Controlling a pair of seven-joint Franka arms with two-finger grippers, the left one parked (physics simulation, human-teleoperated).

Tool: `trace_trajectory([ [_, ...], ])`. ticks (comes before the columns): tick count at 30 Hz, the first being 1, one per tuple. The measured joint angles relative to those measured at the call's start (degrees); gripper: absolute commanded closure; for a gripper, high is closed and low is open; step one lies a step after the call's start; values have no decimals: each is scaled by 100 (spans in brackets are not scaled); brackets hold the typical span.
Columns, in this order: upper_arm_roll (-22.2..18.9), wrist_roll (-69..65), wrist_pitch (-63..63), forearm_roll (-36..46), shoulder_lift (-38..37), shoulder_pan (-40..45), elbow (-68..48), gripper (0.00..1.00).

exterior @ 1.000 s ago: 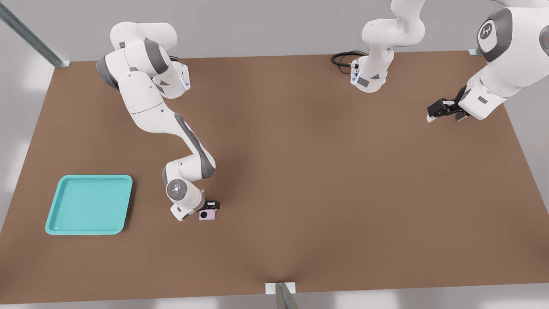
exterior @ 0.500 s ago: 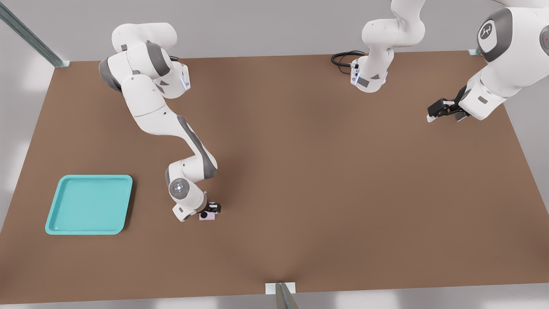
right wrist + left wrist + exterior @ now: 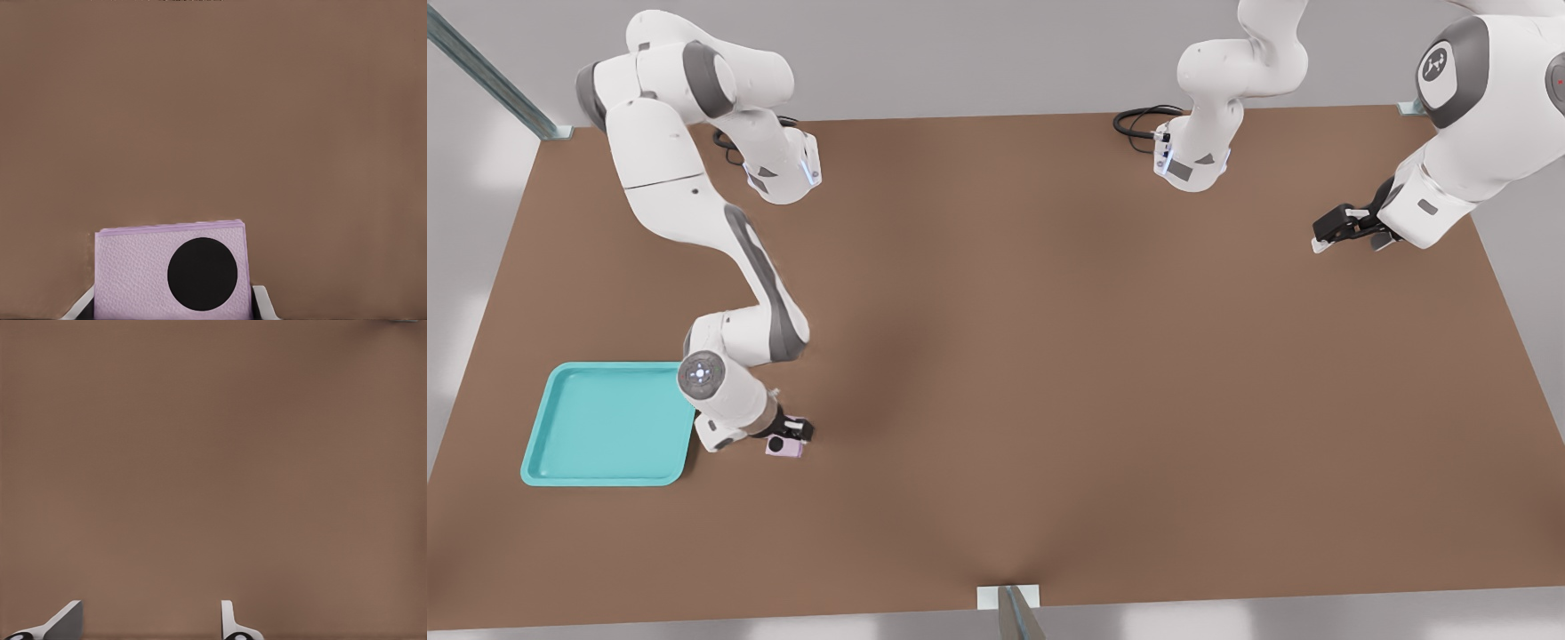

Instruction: Keep left arm still and place phone on the tray with right arm

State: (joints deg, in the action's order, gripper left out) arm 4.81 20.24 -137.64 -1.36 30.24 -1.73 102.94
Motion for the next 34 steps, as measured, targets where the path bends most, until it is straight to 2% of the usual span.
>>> trace_trajectory([
  [3,10,-378,87,-9,-429,957,567,22],
  [8,10,-1205,115,-10,-203,2168,604,22],
  [10,10,-1524,77,-10,-42,2366,569,21],
  [11,10,-1666,56,-16,17,2414,548,0],
  [16,17,-2270,18,-27,66,2438,396,0],
  [18,180,-2462,226,-29,-356,2445,151,0],
  [20,529,-2606,923,-36,-696,2340,-984,0],
  [22,683,-2648,1792,-76,-909,1759,-2031,0],
  [23,454,-2637,2229,-96,-1230,1217,-2288,0],
  [24,-119,-2620,2609,-107,-1580,458,-2328,0],
  [25,-487,-2603,2930,-113,-1988,-41,-2177,0],
  [26,-680,-2588,3192,-115,-2403,-314,-1920,0],
  [28,-855,-2561,3581,-120,-2776,-558,-1624,0],
  [30,-904,-2536,3870,-132,-2784,-622,-1581,0],
  [34,-953,-2498,4430,-134,-2084,-503,-2432,0],
])
